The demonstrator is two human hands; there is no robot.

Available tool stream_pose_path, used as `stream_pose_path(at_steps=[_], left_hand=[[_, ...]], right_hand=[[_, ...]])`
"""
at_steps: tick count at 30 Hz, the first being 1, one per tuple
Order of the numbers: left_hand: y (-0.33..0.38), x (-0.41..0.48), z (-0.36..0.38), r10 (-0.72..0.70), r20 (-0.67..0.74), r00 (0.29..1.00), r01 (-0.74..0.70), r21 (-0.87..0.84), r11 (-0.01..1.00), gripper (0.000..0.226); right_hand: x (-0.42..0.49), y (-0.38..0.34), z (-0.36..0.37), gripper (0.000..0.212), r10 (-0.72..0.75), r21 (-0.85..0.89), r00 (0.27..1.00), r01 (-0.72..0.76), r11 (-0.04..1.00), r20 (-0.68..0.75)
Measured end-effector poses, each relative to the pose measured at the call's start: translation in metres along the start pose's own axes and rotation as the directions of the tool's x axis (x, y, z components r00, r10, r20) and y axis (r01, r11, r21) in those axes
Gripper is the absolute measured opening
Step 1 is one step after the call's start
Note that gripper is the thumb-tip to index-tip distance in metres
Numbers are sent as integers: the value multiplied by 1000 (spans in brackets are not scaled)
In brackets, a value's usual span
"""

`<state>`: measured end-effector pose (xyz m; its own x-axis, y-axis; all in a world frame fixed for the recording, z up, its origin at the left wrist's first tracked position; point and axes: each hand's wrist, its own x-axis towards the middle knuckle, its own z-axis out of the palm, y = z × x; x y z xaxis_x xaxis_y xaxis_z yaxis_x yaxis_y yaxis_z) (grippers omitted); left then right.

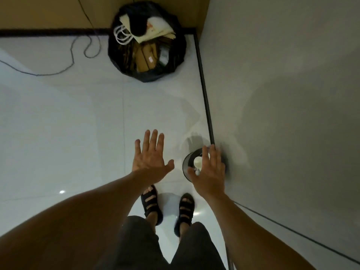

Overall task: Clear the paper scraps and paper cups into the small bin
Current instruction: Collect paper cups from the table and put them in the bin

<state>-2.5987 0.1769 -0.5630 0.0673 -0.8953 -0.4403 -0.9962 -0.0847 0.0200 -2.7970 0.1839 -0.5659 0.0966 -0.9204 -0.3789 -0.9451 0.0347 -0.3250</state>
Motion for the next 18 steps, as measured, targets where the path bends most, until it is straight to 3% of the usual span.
stream_pose_path(at_steps=[5,9,12,18], left_hand=[[-24,-71,-36,-191,-53,980,188,-54,981,93],[-18,-130,-53,-391,-70,918,374,-183,909,91],[-21,-182,-53,-550,-43,834,524,-248,815,90],[-49,-296,-46,-806,-37,591,730,-400,554,89]], right_hand=[[-27,-47,-37,89,-190,-96,979,198,976,78],[-47,-87,-54,87,-425,-126,895,441,888,138],[-65,-107,-63,88,-569,-162,800,597,786,188],[-113,-149,-62,88,-711,-200,608,791,578,353]])
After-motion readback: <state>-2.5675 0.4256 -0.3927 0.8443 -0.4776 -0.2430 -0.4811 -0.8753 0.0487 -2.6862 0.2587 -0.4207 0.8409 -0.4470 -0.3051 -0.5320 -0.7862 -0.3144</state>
